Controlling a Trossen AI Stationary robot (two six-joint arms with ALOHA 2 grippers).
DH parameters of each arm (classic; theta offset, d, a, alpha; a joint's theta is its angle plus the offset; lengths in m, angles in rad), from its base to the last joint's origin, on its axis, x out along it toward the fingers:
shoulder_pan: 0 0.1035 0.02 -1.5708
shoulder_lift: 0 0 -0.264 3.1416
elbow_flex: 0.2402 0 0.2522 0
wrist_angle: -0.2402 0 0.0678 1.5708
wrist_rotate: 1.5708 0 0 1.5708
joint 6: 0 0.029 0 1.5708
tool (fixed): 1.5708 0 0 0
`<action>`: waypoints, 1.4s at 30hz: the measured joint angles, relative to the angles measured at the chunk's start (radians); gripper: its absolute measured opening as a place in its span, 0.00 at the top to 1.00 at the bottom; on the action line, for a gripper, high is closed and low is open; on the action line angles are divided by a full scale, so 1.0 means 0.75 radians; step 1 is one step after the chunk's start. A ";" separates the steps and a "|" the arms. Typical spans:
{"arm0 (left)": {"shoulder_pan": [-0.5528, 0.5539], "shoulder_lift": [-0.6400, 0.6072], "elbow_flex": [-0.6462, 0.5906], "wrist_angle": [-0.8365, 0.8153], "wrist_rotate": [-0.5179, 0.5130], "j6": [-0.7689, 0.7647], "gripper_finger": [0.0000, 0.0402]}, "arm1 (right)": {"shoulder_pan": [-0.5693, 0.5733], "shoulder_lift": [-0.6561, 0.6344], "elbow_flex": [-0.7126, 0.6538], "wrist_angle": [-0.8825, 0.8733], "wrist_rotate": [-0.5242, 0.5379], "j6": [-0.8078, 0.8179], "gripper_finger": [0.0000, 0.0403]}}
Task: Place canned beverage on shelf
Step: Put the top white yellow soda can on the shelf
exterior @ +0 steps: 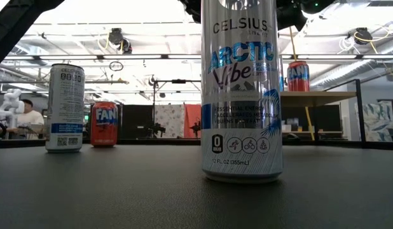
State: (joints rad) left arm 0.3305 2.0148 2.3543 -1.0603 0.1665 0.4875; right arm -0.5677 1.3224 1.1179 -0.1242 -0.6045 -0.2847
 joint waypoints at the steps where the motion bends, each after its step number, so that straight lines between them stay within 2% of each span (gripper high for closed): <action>1: 0.000 0.000 0.000 0.000 0.002 -0.002 0.35 | 0.003 0.000 0.000 -0.002 0.001 -0.002 0.50; 13: 0.000 0.000 0.000 -0.002 -0.001 0.016 0.34 | 0.012 0.001 0.000 -0.009 0.015 -0.016 0.51; 16: 0.000 0.000 0.000 -0.002 -0.049 -0.021 0.34 | 0.014 -0.001 0.000 -0.012 0.083 -0.010 0.51; 19: 0.004 0.000 0.002 0.006 -0.086 -0.050 0.30 | 0.014 -0.005 0.000 -0.028 0.155 -0.005 0.51; 25: 0.003 -0.006 0.008 0.077 -0.176 -0.050 0.16 | 0.019 -0.012 -0.007 -0.067 0.150 0.009 0.51; 29: 0.002 -0.005 0.007 0.089 -0.176 -0.050 0.12 | 0.029 -0.014 -0.007 -0.071 0.245 0.026 0.51; 34: 0.001 -0.004 0.005 0.082 -0.180 -0.050 0.11 | 0.037 -0.045 -0.006 -0.055 0.327 0.038 0.52; 37: 0.001 -0.004 0.005 0.082 -0.228 -0.050 0.11 | 0.037 -0.073 -0.006 -0.052 0.331 0.082 0.52; 42: 0.002 -0.003 0.005 0.075 -0.282 -0.048 0.11 | 0.037 -0.141 -0.003 -0.074 0.475 0.125 0.52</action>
State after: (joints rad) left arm 0.3317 2.0122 2.3577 -1.0039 -0.0450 0.4511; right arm -0.5404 1.2164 1.1157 -0.1801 -0.2480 -0.1909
